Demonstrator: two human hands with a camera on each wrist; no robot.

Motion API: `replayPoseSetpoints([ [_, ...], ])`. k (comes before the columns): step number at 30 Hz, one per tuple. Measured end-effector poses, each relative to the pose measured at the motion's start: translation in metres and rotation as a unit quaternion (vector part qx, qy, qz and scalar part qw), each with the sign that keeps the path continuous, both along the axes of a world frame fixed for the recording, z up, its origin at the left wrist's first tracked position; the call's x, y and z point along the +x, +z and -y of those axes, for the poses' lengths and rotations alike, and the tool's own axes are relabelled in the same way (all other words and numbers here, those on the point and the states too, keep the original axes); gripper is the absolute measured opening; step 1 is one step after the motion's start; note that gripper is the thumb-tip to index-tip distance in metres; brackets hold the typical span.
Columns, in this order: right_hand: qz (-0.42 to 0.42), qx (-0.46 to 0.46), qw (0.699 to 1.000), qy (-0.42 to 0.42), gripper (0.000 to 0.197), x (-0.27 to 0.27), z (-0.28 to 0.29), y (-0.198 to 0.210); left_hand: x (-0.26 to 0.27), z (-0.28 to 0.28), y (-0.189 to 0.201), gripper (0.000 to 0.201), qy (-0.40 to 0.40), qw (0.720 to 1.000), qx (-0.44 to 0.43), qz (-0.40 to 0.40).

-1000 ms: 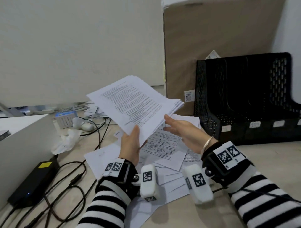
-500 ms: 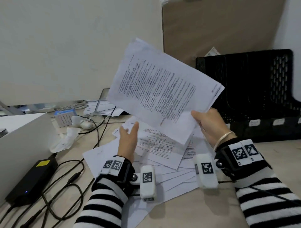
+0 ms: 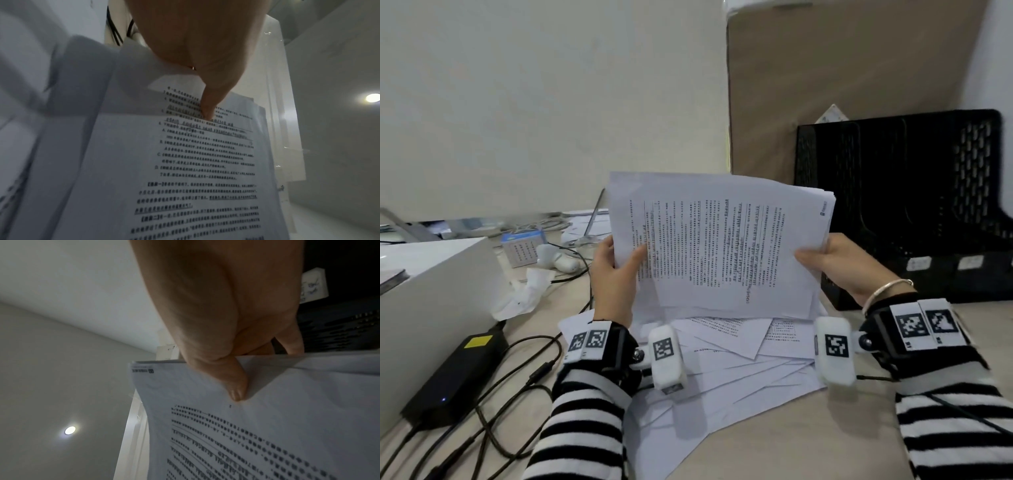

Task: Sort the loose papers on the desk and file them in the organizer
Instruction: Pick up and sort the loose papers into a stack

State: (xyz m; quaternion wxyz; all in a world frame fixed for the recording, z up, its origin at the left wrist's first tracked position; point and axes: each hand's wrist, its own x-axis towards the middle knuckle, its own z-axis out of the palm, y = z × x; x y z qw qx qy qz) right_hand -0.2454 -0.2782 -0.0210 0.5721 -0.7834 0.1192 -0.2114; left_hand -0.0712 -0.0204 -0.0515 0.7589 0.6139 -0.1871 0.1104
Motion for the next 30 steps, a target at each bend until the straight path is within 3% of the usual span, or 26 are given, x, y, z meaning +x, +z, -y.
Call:
replayPoseSetpoints([
  [5, -0.024, 0.043, 0.999, 0.01, 0.026, 0.001, 0.004, -0.006, 0.003, -0.011, -0.002, 0.047, -0.093, 0.994, 0.036, -0.049],
  [11, -0.04, 0.127, 0.991, 0.0, 0.029, 0.01, 0.007, -0.015, -0.002, -0.016, -0.01, 0.033, -0.199, 0.967, 0.098, -0.122],
  [16, -0.029, 0.164, 0.986, -0.015, 0.026, 0.016, 0.006, -0.022, -0.003, -0.006, -0.013, 0.053, -0.196, 0.964, 0.119, -0.131],
  [20, -0.026, 0.165, 0.986, -0.022, 0.027, 0.016, 0.008, -0.021, -0.001, -0.006, -0.012, 0.038, -0.175, 0.969, 0.116, -0.131],
  [25, -0.087, 0.164, 0.982, -0.02, 0.02, 0.018, 0.008, -0.032, 0.002, -0.007, -0.023, 0.043, -0.189, 0.955, 0.14, -0.18],
  [30, -0.102, 0.196, 0.975, -0.013, 0.018, 0.017, 0.007, -0.035, 0.0, -0.004, -0.027, 0.031, -0.167, 0.957, 0.12, -0.206],
])
